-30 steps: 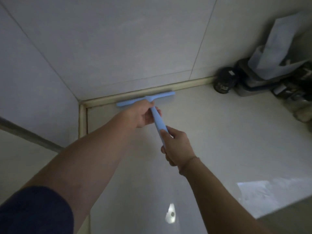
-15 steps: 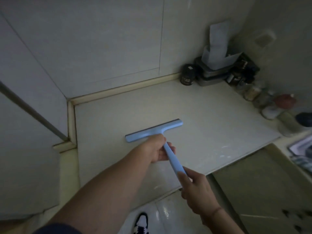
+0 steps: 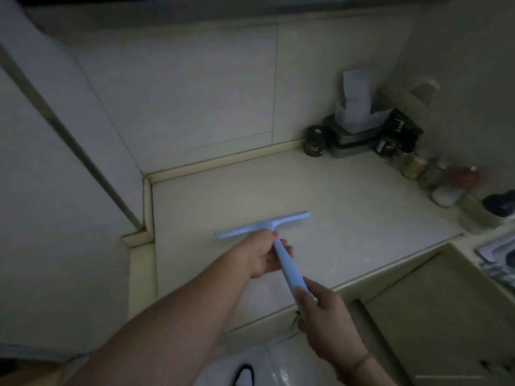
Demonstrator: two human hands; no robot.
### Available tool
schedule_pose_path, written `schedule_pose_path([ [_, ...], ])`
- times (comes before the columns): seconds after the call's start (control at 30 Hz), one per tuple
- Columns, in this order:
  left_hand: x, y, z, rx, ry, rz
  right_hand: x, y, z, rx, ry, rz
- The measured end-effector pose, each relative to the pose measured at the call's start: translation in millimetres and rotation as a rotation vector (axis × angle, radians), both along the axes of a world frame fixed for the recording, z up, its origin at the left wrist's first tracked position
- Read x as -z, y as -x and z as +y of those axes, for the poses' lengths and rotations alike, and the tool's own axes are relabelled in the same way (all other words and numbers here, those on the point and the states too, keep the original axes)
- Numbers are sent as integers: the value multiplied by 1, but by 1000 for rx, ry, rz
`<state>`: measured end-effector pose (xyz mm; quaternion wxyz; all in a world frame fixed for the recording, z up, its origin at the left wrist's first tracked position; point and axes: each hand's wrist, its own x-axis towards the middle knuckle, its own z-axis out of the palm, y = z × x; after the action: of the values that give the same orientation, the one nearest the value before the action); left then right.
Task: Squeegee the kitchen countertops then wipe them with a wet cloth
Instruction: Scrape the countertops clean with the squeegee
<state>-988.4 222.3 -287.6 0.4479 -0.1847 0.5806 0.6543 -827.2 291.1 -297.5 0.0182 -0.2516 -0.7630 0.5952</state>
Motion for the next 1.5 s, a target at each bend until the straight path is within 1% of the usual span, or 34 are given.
schedule_pose_path([
  [0.17,-1,82,-65,-173,15,50,6,96,-67,-39,59,8],
  [0.3,6,148,-103,-164,111,102,14,168,-111,-37,80,9],
  [0.47,13,223,-129,-189,160,125,23,247,-134,-62,33,3],
  [0.57,20,251,-136,-208,165,108,28,277,-143,-85,-22,-10],
  [0.67,27,263,-135,-163,218,108,32,288,-146,-92,-43,-32],
  [0.77,32,254,-130,-150,285,116,35,278,-144,-80,-94,-74],
  [0.87,34,226,-125,-124,325,86,38,245,-142,-83,-95,-80],
  [1.07,28,123,-130,-59,303,-5,46,133,-136,-131,-133,-44],
  [1.13,29,85,-132,-25,322,-13,43,92,-139,-145,-149,-68],
  [1.27,28,19,-142,0,297,-43,32,22,-147,-144,-174,-115],
  [1.4,27,-26,-151,-12,282,-40,27,-19,-159,-115,-153,-147],
  [1.5,25,-33,-155,-20,243,-38,32,-29,-161,-133,-138,-175],
])
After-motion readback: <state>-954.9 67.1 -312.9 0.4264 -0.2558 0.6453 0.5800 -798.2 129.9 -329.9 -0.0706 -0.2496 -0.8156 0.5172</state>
